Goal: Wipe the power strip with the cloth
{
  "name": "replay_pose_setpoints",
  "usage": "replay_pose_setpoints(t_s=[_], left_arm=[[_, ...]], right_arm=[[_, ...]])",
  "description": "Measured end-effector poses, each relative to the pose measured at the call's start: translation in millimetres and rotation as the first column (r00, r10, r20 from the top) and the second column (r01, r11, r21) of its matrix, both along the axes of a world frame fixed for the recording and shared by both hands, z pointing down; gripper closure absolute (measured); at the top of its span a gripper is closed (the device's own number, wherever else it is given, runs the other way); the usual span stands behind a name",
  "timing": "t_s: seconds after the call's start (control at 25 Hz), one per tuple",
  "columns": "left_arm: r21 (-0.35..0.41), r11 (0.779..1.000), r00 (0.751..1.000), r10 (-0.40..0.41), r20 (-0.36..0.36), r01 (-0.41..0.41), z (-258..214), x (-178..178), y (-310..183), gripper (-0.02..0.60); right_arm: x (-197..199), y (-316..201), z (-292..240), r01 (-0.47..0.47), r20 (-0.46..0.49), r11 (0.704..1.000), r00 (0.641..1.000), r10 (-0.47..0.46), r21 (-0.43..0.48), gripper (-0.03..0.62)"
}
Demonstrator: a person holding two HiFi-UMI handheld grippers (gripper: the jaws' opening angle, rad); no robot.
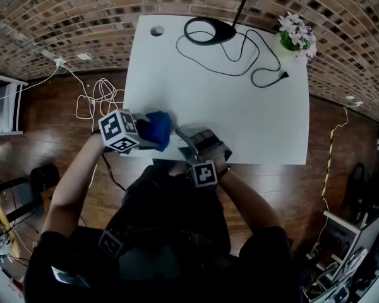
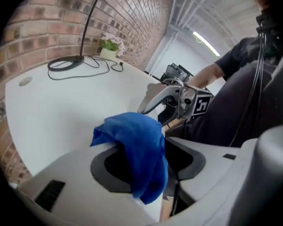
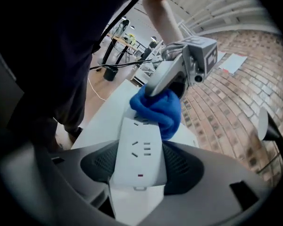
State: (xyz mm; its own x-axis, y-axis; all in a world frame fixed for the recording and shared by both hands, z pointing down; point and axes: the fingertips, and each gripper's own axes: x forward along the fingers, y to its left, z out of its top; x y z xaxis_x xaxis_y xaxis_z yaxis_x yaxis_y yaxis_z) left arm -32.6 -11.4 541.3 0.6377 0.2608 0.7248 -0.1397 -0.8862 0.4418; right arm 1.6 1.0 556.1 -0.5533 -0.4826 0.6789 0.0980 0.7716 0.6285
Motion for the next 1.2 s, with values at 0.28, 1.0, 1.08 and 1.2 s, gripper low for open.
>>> replay_pose_setpoints(t_s=[0.28,1.0,1.08,1.2], left_arm=[[-0.050,0.996,0.997,0.076,0.032,-0.074,17.2,7.2,7.9,0.334],[0.093,0.950,0.948,0.283,0.148,-0.298,25.1,20.5,46.4,0.377],[0.219,0.924,0.943,0.277,0.186,-0.314,28.3,22.1,42.6,0.377],[0.391,0.870,0.948,0.226,0.222,-0.299,35.4,19.4,27.5,0.374]], right_arm=[[2.3,4.6,0.4,0.040,-0.025,0.996,0.999,-0.038,0.084,0.335],[6.6,21.2,-1.8,-0.049,0.112,0.963,0.990,0.081,-0.266,0.264],[20.4,21.5,-0.9,-0.104,0.165,0.920,0.970,0.177,-0.377,0.251],[38.0,5.3,5.0,-0.197,0.216,0.838,0.913,0.345,-0.508,0.244]])
